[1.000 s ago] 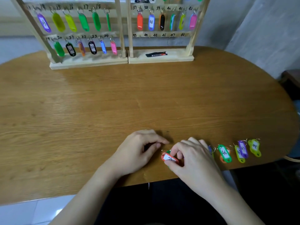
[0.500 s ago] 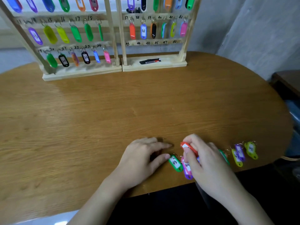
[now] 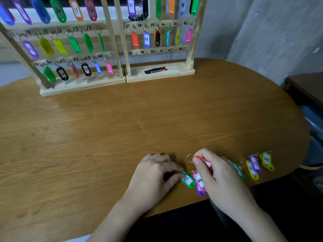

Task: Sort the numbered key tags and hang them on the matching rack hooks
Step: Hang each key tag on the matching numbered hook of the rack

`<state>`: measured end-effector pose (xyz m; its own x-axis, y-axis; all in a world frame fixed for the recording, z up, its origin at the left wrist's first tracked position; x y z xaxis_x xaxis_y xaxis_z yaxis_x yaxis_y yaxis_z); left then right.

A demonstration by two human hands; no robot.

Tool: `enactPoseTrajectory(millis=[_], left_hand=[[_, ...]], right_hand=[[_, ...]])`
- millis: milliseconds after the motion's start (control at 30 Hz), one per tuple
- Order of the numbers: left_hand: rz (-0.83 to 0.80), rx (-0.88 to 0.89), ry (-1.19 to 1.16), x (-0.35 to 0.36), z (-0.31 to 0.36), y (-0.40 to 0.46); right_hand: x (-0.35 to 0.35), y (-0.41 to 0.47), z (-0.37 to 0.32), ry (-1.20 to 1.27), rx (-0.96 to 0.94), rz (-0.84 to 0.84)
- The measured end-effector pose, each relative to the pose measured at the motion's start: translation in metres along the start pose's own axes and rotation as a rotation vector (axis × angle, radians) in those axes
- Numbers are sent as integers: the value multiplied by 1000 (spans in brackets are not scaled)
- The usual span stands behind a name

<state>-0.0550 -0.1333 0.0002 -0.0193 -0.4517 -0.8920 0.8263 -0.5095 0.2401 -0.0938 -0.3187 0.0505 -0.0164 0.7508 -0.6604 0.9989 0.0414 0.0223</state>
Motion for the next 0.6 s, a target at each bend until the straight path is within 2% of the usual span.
enactPoseTrajectory(millis=[233,433,600], left_hand=[[44,-17,-10,-2,2,-1],[170,-189,-320,-8,-1,5],[278,-289,-401,-30,-18,33]], right_hand=[[-1,3,1,12,9,45],[4,22,-7,20,16,21],[7,61,-23,88,-43,35]])
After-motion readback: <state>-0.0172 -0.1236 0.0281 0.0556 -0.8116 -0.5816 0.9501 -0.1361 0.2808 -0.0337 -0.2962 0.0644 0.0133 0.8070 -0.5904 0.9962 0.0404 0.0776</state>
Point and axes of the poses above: each hand's wrist, its own y-axis towards the middle knuckle, its own x-axis out of the palm, z = x × y, the point moved 2 cm from there along y, towards the middle knuckle, and after that the axes turned 10 degrees about y, right-handed, at the moved point
